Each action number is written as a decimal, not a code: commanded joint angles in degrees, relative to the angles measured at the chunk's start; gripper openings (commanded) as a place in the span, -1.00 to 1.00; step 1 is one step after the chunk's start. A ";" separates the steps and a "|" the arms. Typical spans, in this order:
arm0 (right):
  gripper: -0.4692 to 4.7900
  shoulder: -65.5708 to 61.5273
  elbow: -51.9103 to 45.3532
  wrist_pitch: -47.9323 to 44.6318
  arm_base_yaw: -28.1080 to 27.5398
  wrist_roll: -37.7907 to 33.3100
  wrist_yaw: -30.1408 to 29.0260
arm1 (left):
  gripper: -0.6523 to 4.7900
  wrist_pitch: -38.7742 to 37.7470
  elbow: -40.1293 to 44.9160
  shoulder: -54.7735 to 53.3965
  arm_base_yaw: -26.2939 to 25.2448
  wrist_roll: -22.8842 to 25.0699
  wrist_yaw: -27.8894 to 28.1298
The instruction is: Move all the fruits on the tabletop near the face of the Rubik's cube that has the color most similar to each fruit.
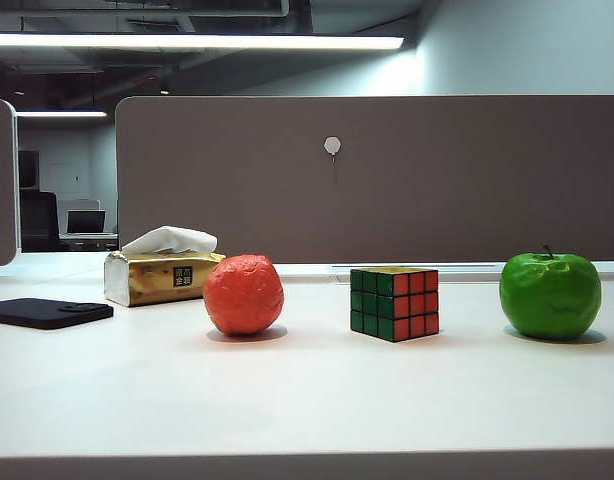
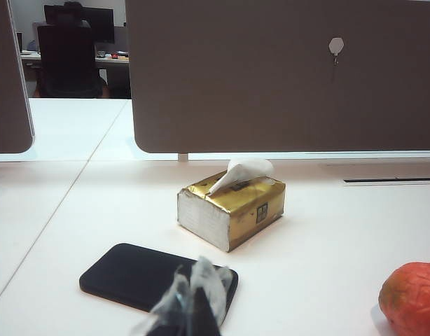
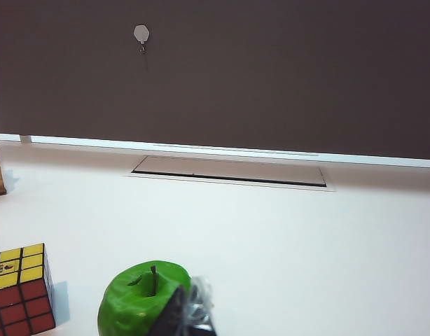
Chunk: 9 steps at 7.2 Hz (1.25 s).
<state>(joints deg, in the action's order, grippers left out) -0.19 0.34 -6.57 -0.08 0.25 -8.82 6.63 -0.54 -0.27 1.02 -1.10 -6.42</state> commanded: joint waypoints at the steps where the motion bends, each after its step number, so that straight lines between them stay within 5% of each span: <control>1: -0.82 0.07 -0.04 -0.94 -0.02 -0.22 -0.11 | -0.78 0.70 -0.09 -0.07 0.00 0.20 -0.02; 5: -0.82 0.07 -0.04 -0.92 -0.02 -0.24 -0.11 | -0.77 0.66 -0.09 -0.07 0.00 -0.74 -0.46; 6: -0.82 0.07 -0.04 -1.03 0.00 -0.22 -0.11 | -0.78 0.68 -0.09 -0.07 0.02 -4.35 -2.12; 7: -0.82 0.07 0.68 -1.29 0.02 -0.24 -0.33 | -0.78 0.68 -0.11 -0.09 0.04 -5.14 -16.70; 9: -0.82 0.07 4.52 5.31 0.02 -0.22 -0.28 | -0.78 -3.78 -1.84 -0.11 0.07 -5.14 -21.90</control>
<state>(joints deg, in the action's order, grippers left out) -0.19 3.36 -4.10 -0.08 0.23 -9.02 5.54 -0.95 -0.27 1.06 -6.09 -27.05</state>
